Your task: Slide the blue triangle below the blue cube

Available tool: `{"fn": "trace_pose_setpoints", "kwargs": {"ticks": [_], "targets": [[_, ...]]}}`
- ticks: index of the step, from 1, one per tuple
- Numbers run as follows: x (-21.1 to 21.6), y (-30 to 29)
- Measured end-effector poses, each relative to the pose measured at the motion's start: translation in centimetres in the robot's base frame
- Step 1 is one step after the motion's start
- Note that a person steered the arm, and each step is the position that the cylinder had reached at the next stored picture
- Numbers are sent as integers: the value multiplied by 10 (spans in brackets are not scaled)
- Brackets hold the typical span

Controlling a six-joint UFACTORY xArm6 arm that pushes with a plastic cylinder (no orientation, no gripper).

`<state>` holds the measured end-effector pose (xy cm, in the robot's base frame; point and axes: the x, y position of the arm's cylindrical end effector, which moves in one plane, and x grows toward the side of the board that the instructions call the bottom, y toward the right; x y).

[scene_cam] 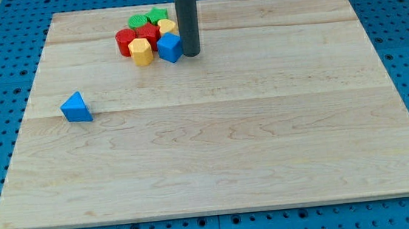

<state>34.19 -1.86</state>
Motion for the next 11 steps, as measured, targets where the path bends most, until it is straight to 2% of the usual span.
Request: {"fn": "trace_pose_setpoints", "kwargs": {"ticks": [1, 2, 3, 4, 5, 6, 8, 11], "targets": [[92, 3], [140, -86], [130, -191], [108, -215], [79, -174], [47, -170], [101, -166], [99, -77]]}}
